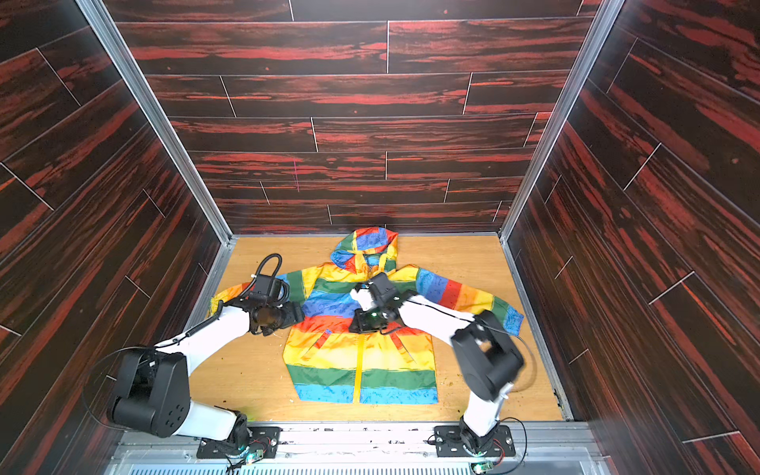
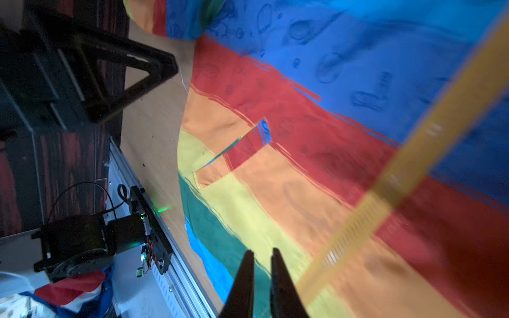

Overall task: Unzip the jacket
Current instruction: Flatten out the jacket at the center of the board.

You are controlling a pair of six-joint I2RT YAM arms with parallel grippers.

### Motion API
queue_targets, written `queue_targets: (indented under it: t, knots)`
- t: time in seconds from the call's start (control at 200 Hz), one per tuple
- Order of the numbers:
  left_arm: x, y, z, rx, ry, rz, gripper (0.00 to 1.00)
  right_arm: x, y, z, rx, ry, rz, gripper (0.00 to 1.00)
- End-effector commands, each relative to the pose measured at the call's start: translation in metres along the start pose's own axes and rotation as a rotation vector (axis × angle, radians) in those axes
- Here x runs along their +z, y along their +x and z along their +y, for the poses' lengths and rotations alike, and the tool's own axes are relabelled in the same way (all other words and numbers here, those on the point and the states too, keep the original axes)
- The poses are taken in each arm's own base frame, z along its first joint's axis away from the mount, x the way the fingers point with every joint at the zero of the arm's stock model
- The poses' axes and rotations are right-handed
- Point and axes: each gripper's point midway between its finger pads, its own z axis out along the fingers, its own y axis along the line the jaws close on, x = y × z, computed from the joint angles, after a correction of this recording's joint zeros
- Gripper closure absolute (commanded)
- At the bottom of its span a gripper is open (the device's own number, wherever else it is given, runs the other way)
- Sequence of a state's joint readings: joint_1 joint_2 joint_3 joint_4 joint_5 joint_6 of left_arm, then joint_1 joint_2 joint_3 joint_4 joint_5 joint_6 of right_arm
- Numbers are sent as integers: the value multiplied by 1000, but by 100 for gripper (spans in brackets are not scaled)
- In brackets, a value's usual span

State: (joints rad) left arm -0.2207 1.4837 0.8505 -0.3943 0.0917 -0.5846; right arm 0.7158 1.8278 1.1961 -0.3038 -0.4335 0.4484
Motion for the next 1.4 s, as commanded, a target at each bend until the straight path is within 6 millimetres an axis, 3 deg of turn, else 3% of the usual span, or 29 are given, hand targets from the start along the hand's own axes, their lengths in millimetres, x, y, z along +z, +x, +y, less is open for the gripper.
queue_targets:
  t: [0.0,0.215,0.371,0.431,0.581,0.817,1.037,1.122,1.278,1.398]
  knots:
    - [16,6,-1,-38,31,22,11,21,1,-2,34,-47,70,88]
    - [23,29,13,-95,-5,94,11,38,3,-24,103,30,143,87]
    - [8,47,13,-152,33,123,14,46,8,-43,199,51,187,86]
    - [0,50,5,-167,102,110,15,49,10,-48,227,45,205,85]
    - [-21,61,-45,-166,446,133,17,56,14,-61,272,53,237,84]
    - [-45,85,-50,-159,561,160,22,52,14,-75,282,109,226,85]
    - [-45,131,-5,-114,322,287,23,52,18,-78,293,99,217,85]
    - [-41,139,-5,-98,317,300,24,51,18,-78,295,96,209,85]
    - [-37,143,-4,-55,256,300,37,49,18,-77,290,96,204,85]
    - [-40,141,18,-20,95,286,58,47,16,-77,284,99,197,85]
